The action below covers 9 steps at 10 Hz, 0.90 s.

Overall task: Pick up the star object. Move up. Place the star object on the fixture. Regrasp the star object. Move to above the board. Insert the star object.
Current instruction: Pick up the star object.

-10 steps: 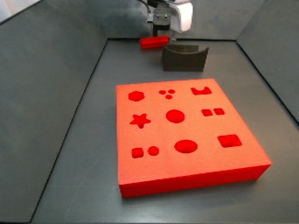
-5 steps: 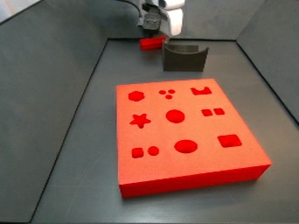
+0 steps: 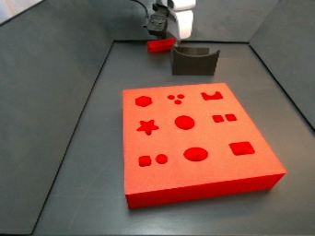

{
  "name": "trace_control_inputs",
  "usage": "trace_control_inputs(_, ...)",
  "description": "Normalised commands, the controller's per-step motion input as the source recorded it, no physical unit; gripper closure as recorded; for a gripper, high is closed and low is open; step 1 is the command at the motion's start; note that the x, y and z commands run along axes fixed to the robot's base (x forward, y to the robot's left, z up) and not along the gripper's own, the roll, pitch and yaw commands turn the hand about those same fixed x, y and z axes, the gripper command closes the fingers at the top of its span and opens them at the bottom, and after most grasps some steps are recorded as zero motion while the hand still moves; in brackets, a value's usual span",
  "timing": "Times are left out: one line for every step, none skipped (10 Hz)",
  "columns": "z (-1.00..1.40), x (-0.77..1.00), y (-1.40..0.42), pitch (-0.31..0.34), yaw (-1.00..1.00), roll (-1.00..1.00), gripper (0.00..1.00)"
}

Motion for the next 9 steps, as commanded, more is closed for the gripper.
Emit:
trace_control_inputs(0.00,0.00,0.00,0.000,0.00,0.00,0.00)
trace_control_inputs(0.00,0.00,0.00,0.000,0.00,0.00,1.00)
trace_control_inputs(0.00,0.00,0.00,0.000,0.00,0.00,1.00)
trace_control_inputs(0.00,0.00,0.00,0.000,0.00,0.00,1.00)
trace_control_inputs(0.00,0.00,0.00,0.000,0.00,0.00,1.00)
trace_control_inputs(0.00,0.00,0.00,0.000,0.00,0.00,1.00)
trace_control_inputs(0.00,0.00,0.00,0.000,0.00,0.00,1.00)
trace_control_inputs(0.00,0.00,0.00,0.000,0.00,0.00,1.00)
trace_control_inputs(0.00,0.00,0.00,0.000,0.00,0.00,1.00)
